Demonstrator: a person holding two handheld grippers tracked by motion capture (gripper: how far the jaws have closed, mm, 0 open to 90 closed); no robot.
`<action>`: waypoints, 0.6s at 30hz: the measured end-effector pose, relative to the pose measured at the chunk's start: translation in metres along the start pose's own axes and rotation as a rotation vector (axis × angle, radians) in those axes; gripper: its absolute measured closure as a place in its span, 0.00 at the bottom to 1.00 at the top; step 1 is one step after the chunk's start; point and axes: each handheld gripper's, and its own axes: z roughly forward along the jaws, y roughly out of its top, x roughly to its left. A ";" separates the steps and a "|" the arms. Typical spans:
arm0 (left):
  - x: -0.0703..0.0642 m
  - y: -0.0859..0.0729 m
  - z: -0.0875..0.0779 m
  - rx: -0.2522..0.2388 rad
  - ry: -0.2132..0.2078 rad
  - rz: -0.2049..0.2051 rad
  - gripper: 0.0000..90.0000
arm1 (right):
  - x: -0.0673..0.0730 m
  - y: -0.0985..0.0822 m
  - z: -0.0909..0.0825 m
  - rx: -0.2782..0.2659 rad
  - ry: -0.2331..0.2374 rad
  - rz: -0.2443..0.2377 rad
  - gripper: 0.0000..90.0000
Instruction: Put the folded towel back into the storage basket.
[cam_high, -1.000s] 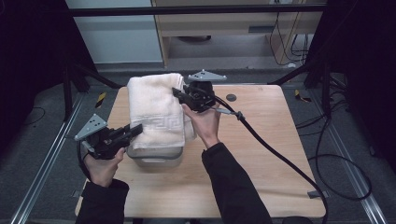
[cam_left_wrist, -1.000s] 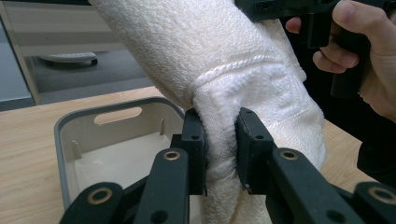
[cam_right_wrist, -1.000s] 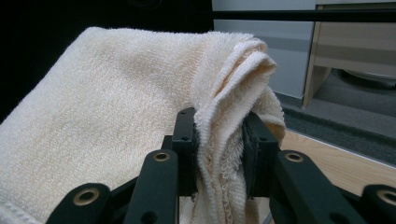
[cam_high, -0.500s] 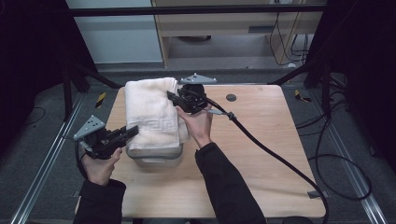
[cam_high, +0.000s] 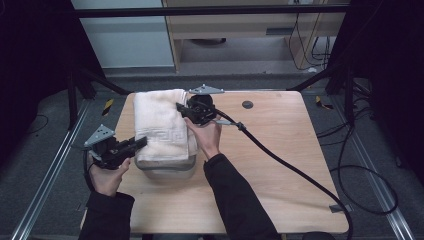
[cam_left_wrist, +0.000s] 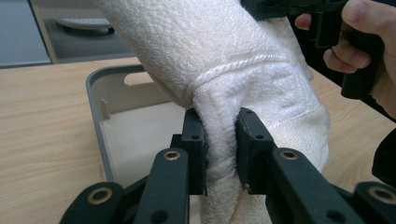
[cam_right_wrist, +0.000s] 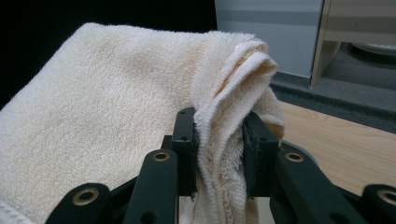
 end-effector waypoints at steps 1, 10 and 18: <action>0.001 -0.001 0.001 0.005 0.000 -0.001 0.83 | 0.000 -0.001 0.002 0.004 -0.003 -0.002 0.78; 0.009 -0.007 0.009 0.043 0.027 -0.003 0.83 | -0.004 -0.013 0.018 0.035 -0.004 0.015 0.78; 0.015 -0.013 0.018 0.081 0.043 0.005 0.83 | -0.007 -0.024 0.026 0.058 -0.017 0.027 0.78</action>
